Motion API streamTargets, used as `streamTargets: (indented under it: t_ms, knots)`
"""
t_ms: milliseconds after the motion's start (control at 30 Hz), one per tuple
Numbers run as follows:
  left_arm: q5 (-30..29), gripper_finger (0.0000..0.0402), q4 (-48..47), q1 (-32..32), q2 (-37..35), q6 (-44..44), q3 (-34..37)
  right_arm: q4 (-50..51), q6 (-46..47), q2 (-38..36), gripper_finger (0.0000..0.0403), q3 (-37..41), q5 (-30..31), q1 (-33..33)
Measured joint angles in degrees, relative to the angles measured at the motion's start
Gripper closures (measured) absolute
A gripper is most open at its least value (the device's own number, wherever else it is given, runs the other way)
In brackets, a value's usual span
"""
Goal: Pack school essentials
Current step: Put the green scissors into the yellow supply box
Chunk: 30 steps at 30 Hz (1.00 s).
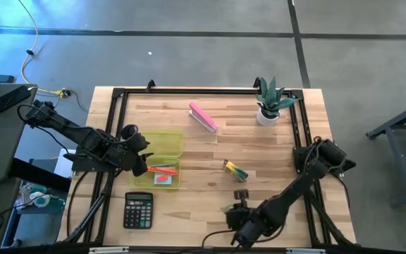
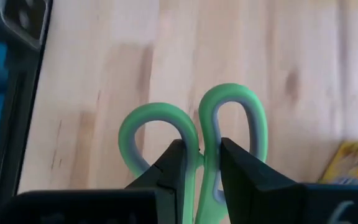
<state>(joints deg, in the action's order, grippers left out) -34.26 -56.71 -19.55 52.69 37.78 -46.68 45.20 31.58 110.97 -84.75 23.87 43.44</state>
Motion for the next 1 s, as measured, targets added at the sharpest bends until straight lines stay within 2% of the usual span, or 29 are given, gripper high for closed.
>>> streamTargets:
  t_ms: [300, 600, 833, 1000]
  knots:
    - [4.96, 0.0206, 0.0, 0.0, 0.0, -1.3, -0.01, -4.55, -10.03, -0.08, 0.0345, -7.08, 5.11, -3.8]
    - [6.79, 0.0206, -3.32, 0.0, 0.01, -3.15, -0.02, -17.16, -21.41, -0.1, 0.0345, -10.19, 2.59, -11.09]
    - [12.83, 0.0206, -13.79, -0.3, 0.02, 6.2, -0.01, -17.52, -28.27, -0.12, 0.0345, -13.1, 2.1, -15.99]
    - [15.13, 0.0206, -18.27, -1.67, -0.04, 15.59, 1.19, -13.82, -32.01, -0.12, 0.0345, -16.52, 1.08, -18.66]
